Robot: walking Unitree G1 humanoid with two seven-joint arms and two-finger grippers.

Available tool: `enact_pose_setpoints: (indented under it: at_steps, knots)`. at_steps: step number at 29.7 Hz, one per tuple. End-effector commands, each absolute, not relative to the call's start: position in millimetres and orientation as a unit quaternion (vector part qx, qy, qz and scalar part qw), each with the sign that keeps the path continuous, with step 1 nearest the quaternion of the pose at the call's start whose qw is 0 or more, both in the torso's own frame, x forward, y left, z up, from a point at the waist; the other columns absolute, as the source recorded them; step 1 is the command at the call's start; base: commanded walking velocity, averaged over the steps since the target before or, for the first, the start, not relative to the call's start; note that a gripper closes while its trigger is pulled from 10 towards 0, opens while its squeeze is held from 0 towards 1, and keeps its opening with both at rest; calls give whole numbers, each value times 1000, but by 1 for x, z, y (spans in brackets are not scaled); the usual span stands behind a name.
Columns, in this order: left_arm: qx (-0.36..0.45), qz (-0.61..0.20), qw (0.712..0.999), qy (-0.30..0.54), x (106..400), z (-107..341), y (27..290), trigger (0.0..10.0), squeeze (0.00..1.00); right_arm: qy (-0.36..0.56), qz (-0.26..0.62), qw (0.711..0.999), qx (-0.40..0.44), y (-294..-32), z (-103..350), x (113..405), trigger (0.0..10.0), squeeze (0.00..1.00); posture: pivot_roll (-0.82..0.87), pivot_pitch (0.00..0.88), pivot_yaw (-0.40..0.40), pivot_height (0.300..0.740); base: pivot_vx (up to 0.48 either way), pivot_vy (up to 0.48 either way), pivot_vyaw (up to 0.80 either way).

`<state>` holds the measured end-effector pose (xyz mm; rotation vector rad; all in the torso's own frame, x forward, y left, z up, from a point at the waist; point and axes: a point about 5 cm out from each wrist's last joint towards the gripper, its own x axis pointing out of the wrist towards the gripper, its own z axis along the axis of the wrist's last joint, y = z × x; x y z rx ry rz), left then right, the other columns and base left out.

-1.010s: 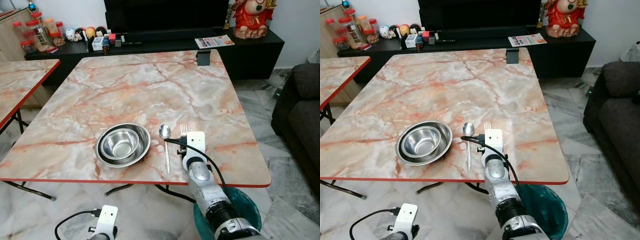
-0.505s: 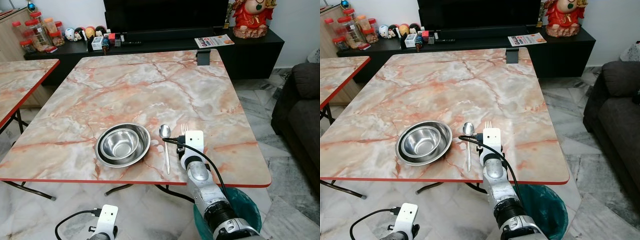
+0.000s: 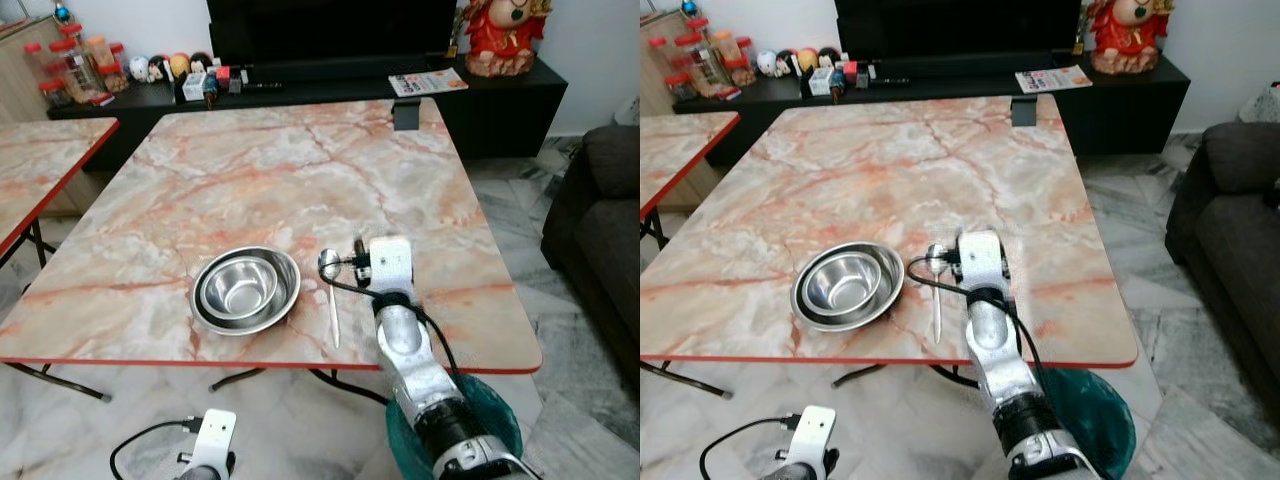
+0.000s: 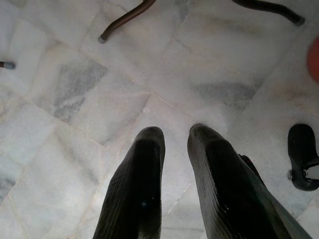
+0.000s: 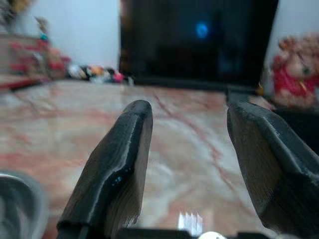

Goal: Setting the table

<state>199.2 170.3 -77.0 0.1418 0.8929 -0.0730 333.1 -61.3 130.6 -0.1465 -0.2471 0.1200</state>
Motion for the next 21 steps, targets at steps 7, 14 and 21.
enact_pose_setpoints:
  at_steps: [7, 14, 21]
  knots:
    - [63, -27, 898, 436, 198, -78, 173, 10000, 0, -104, 74, 989, -74, -60, 118, 328, 10000, 0, -58, 0, 89, 740, 0, 0, 0]
    - [56, -20, 898, 436, 198, -78, 174, 10000, 0, -90, 64, 991, -75, -73, 106, 323, 10000, 0, -62, 0, 86, 740, 0, 159, 0]
    - [60, -23, 898, 435, 198, -78, 174, 10000, 0, -86, 59, 992, -76, -78, 102, 321, 10000, 0, -64, 0, 88, 740, 0, 427, 0]
